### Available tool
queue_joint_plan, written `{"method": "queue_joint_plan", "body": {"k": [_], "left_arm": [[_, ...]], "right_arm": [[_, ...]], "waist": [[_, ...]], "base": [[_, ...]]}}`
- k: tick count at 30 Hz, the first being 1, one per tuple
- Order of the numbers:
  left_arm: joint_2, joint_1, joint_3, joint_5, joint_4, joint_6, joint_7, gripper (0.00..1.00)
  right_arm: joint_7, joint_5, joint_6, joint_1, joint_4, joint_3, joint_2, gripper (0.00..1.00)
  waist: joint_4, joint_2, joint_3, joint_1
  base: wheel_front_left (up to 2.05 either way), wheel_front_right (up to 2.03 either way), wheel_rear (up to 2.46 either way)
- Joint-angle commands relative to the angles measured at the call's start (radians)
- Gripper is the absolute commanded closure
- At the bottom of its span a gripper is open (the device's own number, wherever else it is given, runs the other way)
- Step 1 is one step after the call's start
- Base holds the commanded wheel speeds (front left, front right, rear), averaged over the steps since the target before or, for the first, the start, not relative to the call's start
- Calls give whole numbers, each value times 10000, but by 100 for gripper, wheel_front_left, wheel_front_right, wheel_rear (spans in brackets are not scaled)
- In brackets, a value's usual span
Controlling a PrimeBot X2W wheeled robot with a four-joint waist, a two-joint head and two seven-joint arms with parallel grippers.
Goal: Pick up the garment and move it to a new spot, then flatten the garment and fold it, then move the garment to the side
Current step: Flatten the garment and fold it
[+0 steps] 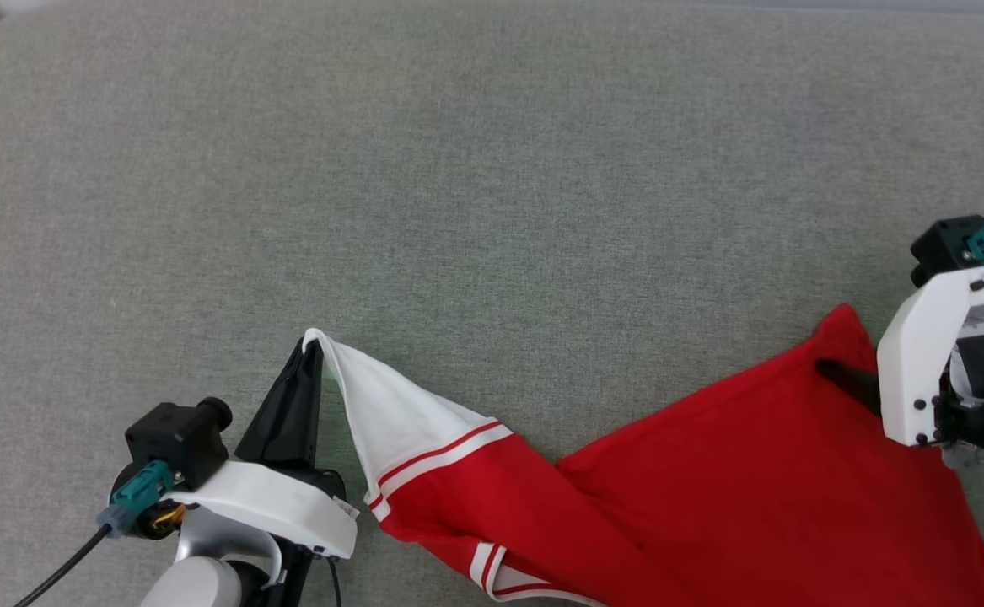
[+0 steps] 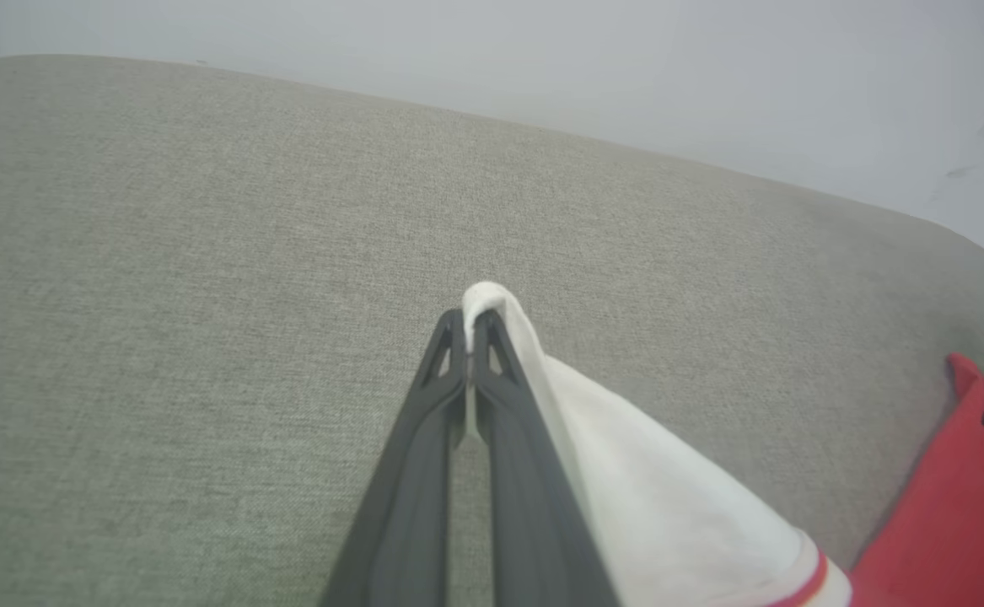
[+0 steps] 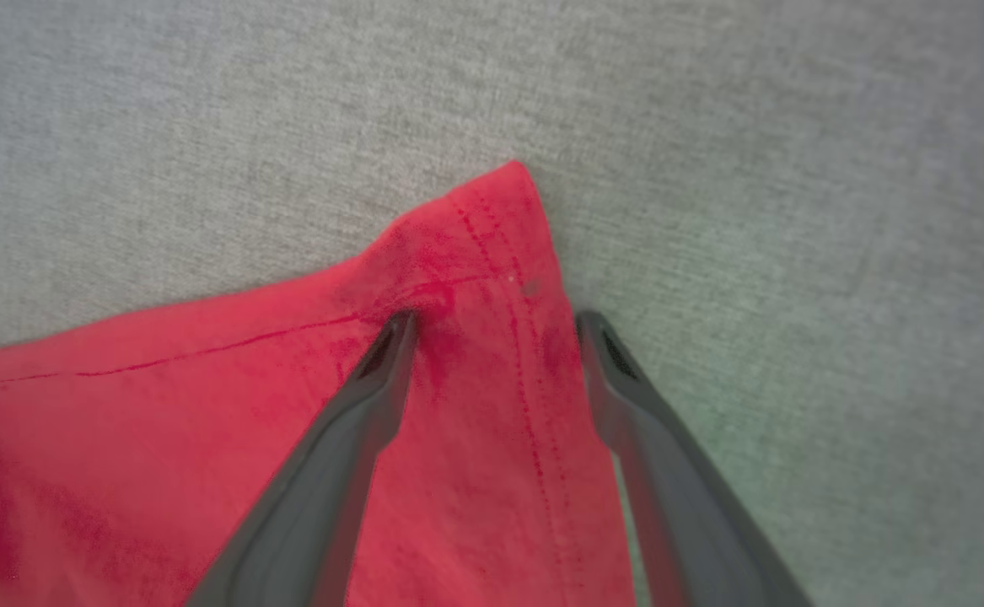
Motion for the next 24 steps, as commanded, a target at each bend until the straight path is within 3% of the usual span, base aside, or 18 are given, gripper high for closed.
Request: {"method": "queue_joint_plan", "body": {"k": [1,4,5,6,7,18,24], "left_arm": [[-64,-176,-30,25,53,-30,-88,100],[-99,-207,-48,-19,164,-86,-152,100],[-104,-208,-54,-37,201,-87,-145,100],[-108,-226,-62,-49,234,-96,-147,100],[-116,-246,-75,-70,269,-109,-144,100],[145,-197,66,-225,652,-108,28,100],[622,-927,266,-340,1030,-485,382,100]], "right_arm": [[190,104,0,-34,358,237,58,0],[466,213,0,21,858,582,96,0],[545,307,0,24,1003,680,132,23],[620,380,0,36,1111,791,147,74],[601,450,0,40,1184,837,163,100],[-615,671,0,-548,1079,1011,-276,100],[-1741,483,0,-818,1210,751,-286,100]], "waist": [[130,0,166,-2],[155,0,227,-2],[159,0,234,-2],[164,0,235,-2],[171,0,225,-2],[-5,0,-660,-2],[-256,0,-1818,-2]], "base": [[0,0,0],[0,0,0],[0,0,0],[0,0,0],[0,0,0],[0,0,0],[0,0,0]]}}
